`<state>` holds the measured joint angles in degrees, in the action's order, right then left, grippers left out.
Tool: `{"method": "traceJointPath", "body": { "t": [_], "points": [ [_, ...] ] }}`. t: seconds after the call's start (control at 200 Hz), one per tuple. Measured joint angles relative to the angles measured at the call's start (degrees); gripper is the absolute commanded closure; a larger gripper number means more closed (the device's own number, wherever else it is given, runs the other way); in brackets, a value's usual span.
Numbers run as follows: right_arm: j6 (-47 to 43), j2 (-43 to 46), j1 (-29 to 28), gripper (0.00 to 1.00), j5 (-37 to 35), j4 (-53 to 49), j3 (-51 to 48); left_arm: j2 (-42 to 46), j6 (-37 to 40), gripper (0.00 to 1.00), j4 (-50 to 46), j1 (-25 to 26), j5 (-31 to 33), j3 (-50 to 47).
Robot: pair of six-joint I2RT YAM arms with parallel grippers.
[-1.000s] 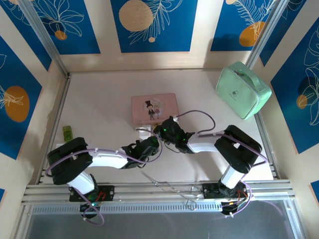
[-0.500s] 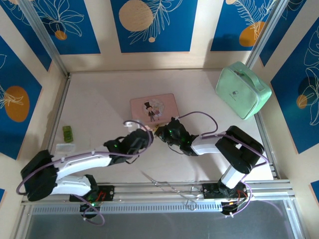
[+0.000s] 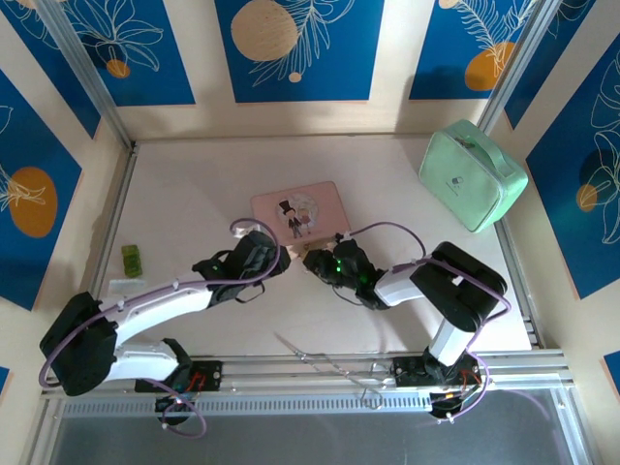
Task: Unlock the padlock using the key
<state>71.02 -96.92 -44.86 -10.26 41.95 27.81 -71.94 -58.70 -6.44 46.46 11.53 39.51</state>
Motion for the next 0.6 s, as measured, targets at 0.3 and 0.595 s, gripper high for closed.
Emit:
{"method": "traceJointPath", "body": {
  "t": [0.3,0.595],
  "points": [
    [-5.0,5.2,-0.5,0.43,-2.1,-10.0,0.7,-0.2,0.7,0.60,0.0,-2.4,-3.5,0.7],
    [-12.6,12.6,0.0,0.42,-6.1,-19.5,2.3,-0.3,1.4,0.61,-0.1,-3.3,-5.1,2.5]
  ]
}}
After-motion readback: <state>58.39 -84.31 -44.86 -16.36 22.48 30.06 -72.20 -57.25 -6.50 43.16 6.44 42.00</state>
